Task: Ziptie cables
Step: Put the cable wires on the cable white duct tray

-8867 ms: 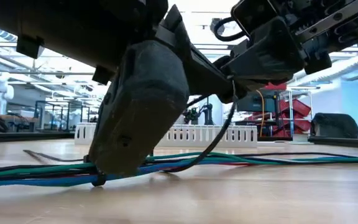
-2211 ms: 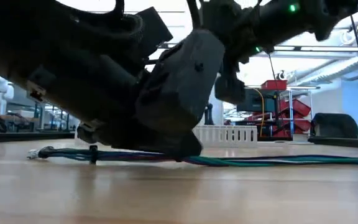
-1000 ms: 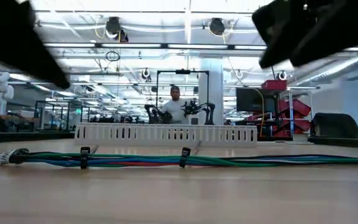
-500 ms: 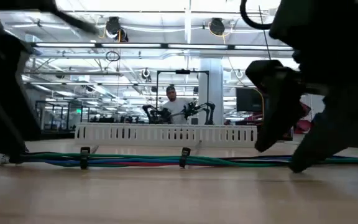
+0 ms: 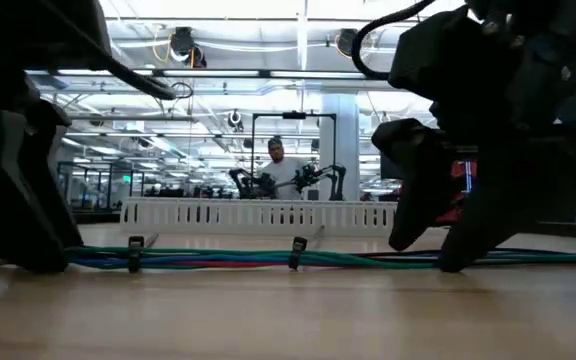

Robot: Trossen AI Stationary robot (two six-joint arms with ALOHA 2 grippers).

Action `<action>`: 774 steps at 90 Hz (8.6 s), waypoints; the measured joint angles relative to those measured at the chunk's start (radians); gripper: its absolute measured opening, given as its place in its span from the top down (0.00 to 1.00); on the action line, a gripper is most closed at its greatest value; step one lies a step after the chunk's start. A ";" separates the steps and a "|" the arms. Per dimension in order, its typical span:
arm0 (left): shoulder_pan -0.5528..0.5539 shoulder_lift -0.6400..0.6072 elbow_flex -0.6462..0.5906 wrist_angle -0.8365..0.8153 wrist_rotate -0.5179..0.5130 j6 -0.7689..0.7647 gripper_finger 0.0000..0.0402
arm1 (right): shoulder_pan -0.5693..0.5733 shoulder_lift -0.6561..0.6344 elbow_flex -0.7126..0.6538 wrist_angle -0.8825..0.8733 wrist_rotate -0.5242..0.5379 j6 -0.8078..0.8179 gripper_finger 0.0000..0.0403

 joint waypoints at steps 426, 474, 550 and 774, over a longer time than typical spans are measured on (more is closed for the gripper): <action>0.916 -0.401 -0.089 -0.444 -0.013 0.914 1.00 | -0.641 -0.007 0.363 -0.539 -0.064 -0.262 1.00; 0.827 -0.401 -0.142 -0.392 0.030 0.864 1.00 | -0.573 -0.007 0.363 -0.546 -0.074 -0.205 1.00; 0.811 -0.403 -0.163 -0.429 0.028 0.812 1.00 | -0.542 0.095 0.362 -0.526 -0.078 -0.198 1.00; 0.612 -0.402 -0.005 -0.182 0.131 0.707 0.70 | -0.540 -0.110 0.362 -0.662 -0.130 -0.272 0.63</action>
